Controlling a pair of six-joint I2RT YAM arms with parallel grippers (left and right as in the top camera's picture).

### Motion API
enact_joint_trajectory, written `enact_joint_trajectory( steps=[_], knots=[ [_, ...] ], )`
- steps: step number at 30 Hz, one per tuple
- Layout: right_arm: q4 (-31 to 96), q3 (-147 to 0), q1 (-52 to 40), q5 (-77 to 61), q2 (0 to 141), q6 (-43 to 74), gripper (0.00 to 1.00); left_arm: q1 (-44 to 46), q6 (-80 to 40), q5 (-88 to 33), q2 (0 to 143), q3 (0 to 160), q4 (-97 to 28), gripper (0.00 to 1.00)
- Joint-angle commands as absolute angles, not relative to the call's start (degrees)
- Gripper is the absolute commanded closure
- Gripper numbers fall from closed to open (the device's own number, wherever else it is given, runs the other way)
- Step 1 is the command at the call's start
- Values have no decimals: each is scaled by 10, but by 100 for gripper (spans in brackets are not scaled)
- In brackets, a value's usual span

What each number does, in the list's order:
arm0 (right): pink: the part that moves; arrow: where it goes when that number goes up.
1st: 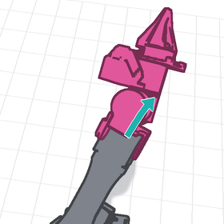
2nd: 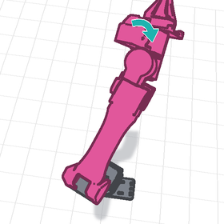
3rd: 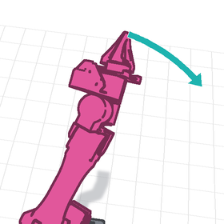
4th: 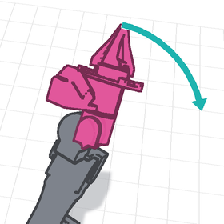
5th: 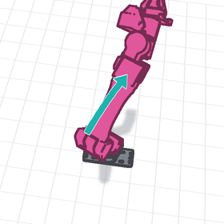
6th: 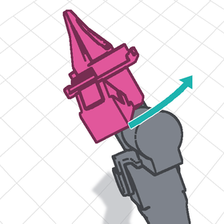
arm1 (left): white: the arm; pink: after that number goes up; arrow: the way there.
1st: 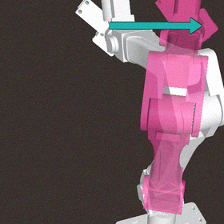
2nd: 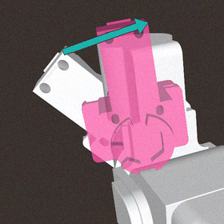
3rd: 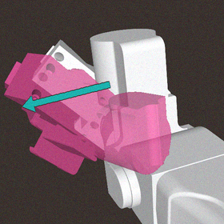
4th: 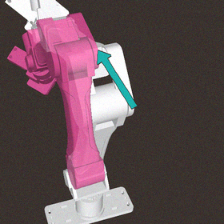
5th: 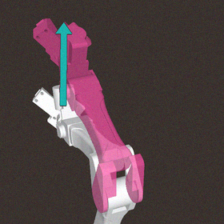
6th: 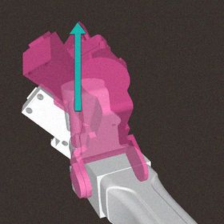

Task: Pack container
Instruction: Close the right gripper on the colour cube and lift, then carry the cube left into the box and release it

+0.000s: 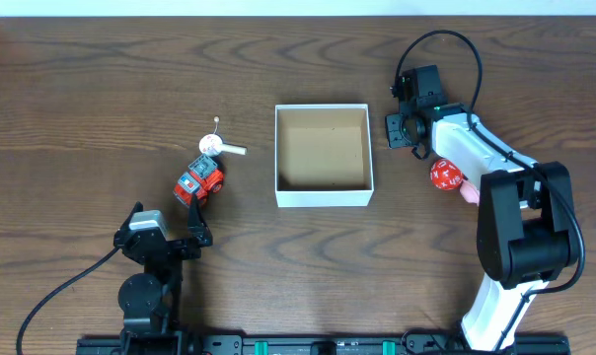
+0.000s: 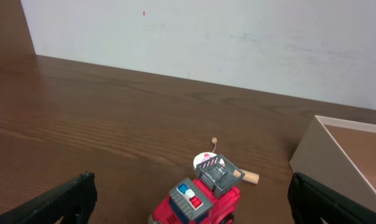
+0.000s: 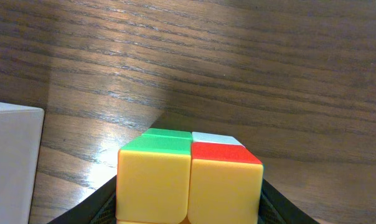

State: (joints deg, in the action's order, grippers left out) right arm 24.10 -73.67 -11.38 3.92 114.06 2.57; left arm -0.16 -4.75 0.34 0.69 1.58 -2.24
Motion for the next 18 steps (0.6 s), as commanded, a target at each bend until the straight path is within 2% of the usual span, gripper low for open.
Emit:
enact_joint_trajectory(
  steps=[1,7,18],
  knots=[
    [240,-739,-116,45,1139,27,53,1,-52,8,6,2,-40,2],
    [240,-743,-116,47,1101,27,51,1,-53,8,6,2,-40,2],
    [275,-745,-139,45,919,27,49,1,-53,8,6,2,-40,2]
  ],
)
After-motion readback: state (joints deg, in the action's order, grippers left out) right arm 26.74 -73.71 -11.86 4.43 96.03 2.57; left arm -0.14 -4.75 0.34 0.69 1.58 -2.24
